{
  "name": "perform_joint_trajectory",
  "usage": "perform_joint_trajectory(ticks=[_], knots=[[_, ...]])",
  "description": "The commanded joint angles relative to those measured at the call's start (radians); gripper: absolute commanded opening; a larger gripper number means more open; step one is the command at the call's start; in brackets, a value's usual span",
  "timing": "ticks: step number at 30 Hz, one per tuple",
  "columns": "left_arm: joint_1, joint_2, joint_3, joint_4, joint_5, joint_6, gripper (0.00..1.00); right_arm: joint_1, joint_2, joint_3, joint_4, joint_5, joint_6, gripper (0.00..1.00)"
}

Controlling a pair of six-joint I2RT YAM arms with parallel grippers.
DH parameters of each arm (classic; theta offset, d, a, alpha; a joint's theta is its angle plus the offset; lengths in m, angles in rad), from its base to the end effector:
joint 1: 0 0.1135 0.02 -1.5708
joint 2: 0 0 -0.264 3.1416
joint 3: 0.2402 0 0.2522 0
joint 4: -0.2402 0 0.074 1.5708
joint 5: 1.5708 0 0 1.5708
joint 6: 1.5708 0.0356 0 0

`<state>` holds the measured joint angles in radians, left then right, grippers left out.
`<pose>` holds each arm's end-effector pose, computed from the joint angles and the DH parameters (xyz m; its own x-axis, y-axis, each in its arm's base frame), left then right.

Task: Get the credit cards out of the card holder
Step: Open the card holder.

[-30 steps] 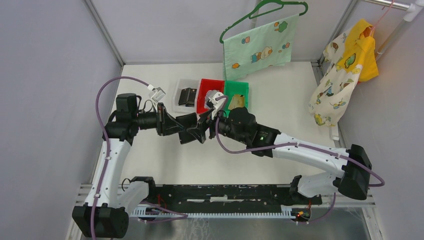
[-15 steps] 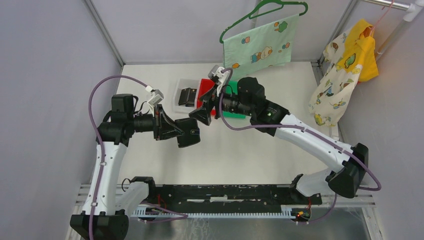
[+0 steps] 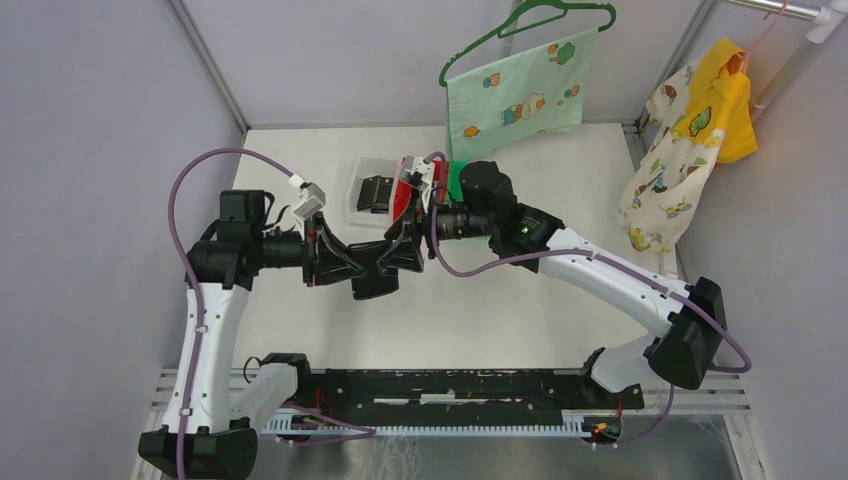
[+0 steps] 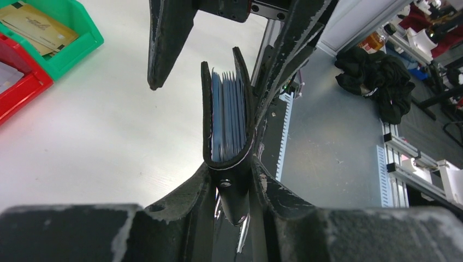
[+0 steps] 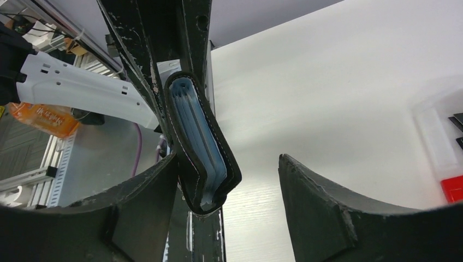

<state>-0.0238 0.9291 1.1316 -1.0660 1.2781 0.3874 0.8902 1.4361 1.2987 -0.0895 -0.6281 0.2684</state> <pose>0.1438 -0.0375 0.3690 -0.4660 0.1201 -0.8766 0.8693 0.2465 -0.4284 0.1949 0.2740 0.3779 -0.3988 -0.1515 -0.9044 -0.9162 0.1083 0.3858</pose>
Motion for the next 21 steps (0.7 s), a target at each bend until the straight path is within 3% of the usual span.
perform_joint_trajectory(ticks=[1,7,12,13,14,17,19,21], knots=[[-0.004,0.004,0.063,-0.076,0.076,0.13,0.02,0.003,0.006,-0.005,0.113,-0.092,0.05,0.69],[-0.004,0.005,0.068,-0.163,0.076,0.228,0.02,0.003,0.003,-0.027,0.21,-0.141,0.119,0.54],[-0.004,0.013,0.074,-0.166,0.067,0.24,0.02,0.001,-0.016,-0.046,0.225,-0.135,0.135,0.16],[-0.004,0.017,0.079,-0.166,0.067,0.239,0.09,0.001,-0.02,-0.05,0.223,-0.125,0.131,0.1],[-0.004,0.02,0.083,-0.166,0.067,0.236,0.21,0.001,-0.026,-0.056,0.219,-0.113,0.132,0.05],[-0.003,0.023,0.079,-0.166,0.058,0.218,0.74,-0.011,-0.055,-0.062,0.211,-0.061,0.122,0.0],[-0.003,0.013,0.057,-0.136,0.053,0.17,0.89,-0.021,-0.083,-0.067,0.22,-0.014,0.115,0.0],[-0.002,-0.011,0.01,-0.029,0.034,0.001,0.92,-0.023,-0.113,-0.068,0.224,0.032,0.101,0.0]])
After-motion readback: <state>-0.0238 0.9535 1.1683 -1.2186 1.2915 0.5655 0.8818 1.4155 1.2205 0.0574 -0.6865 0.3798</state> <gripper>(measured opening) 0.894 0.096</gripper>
